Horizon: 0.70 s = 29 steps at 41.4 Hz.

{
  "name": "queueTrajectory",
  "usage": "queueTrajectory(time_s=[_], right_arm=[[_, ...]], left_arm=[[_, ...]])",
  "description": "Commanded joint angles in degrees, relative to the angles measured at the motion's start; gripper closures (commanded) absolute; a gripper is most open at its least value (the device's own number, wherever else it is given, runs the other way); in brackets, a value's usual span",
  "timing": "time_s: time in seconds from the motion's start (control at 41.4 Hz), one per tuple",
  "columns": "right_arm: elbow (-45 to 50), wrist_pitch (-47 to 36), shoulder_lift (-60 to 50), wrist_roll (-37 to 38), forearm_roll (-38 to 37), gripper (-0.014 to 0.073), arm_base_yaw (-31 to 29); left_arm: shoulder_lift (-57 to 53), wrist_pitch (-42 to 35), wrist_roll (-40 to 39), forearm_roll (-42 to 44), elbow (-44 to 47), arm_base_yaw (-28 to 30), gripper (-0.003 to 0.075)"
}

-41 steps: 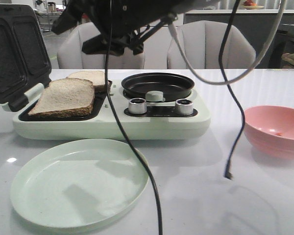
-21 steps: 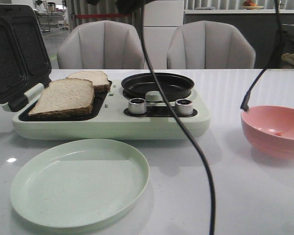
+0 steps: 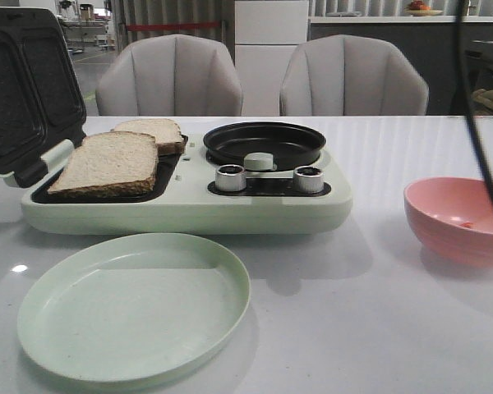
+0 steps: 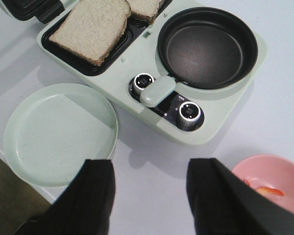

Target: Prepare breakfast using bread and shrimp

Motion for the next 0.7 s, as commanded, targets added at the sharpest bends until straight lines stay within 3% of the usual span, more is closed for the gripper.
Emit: queueTrajectory(time_s=[0.0,0.363,0.677], right_arm=[[3.0,-3.8,-8.1,0.2,-1.5,0.0150,-0.2],[16.9,-2.4,-28.5,0.2,-2.2,0.0150,-0.2],[20.2,-1.9,-32.3,0.1,-3.3,0.0150,-0.2]], left_arm=[[0.1,-3.7,-0.1,-0.5,-1.6,-0.4,0.0230],[0.1,-3.7,-0.1,-0.5,-1.6,-0.4,0.0230],[0.1,-3.0,-0.1,0.4,-1.6,-0.4,0.0230]])
